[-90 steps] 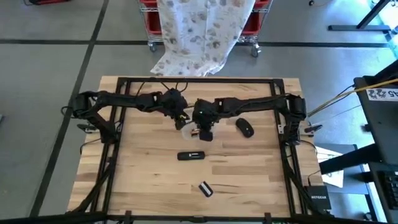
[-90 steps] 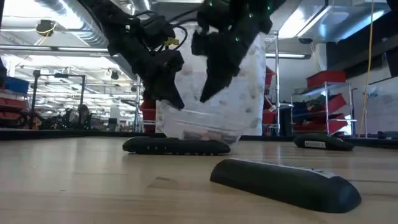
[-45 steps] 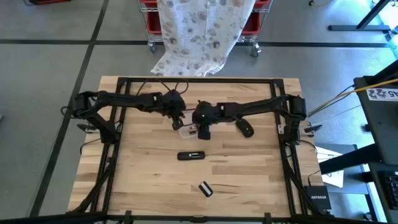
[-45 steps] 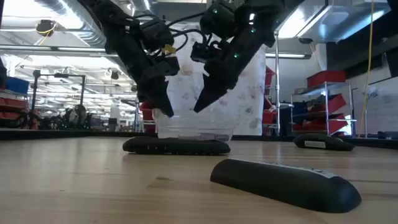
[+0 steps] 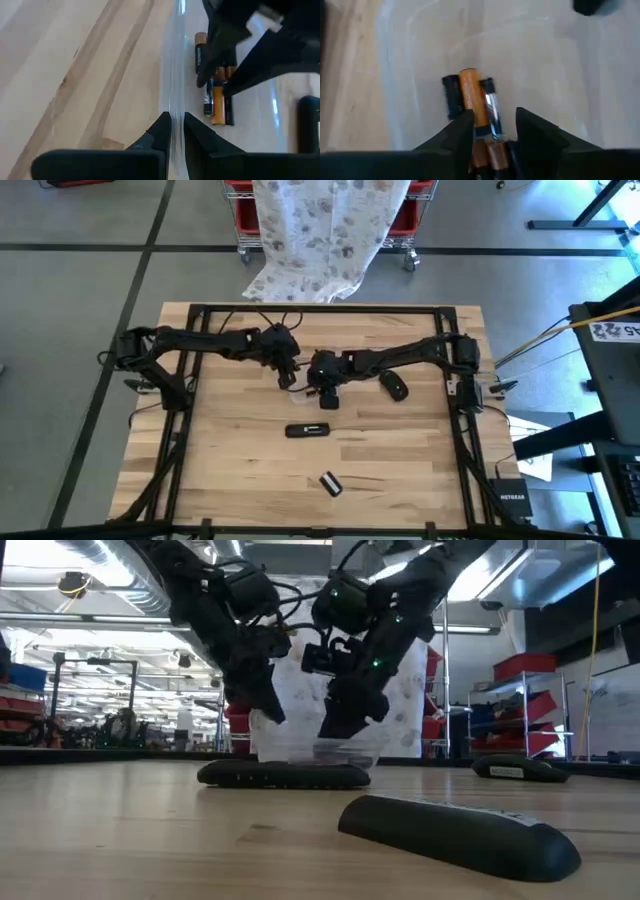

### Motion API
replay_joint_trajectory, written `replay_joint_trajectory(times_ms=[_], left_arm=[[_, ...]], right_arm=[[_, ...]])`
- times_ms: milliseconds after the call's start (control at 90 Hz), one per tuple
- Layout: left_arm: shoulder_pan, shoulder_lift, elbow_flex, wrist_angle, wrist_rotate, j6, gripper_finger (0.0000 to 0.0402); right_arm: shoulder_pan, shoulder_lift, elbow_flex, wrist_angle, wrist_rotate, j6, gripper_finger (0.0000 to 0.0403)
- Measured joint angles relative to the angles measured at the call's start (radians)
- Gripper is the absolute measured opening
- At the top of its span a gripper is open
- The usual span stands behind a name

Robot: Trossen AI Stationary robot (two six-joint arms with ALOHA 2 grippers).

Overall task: Insert battery
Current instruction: Insert the silver battery into the remote

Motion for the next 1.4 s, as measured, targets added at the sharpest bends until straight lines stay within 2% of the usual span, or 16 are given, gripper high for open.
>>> replay_joint_trajectory(times_ms=[344,600,711,933,1033,1167,1400], left_arm=[[-0.026,0.0,-0.002,0.015,0.025,-0.006,0.0012],[-0.024,0.0,-0.002,0.015,0.038,0.003,0.0012],[-0.018,0.0,-0.002,0.02,0.044,0.005,0.0012],[-0.016,0.0,-0.001,0.024,0.044,0.004,0.0012],[-0.016,0.0,-0.001,0.023,0.044,0.004,0.0012],[-0.016,0.0,0.0,0.018,0.044,0.004,0.0012],[-0.016,-0.001,0.0,0.009,0.044,0.006,0.0012]], right_arm=[[0.001,0.032,0.004,-0.012,-0.003,0.006,0.0074],[0.0,0.035,0.034,-0.049,-0.06,0.054,0.0021],[0.0,0.038,0.063,-0.085,-0.04,0.129,0.0035],[-0.001,0.04,0.082,-0.114,-0.014,0.143,0.015],[-0.001,0.04,0.083,-0.112,-0.018,0.195,0.0177],[-0.001,0.04,0.083,-0.11,-0.017,0.235,0.0168],[-0.003,0.048,0.082,-0.097,-0.033,0.237,0.0095]])
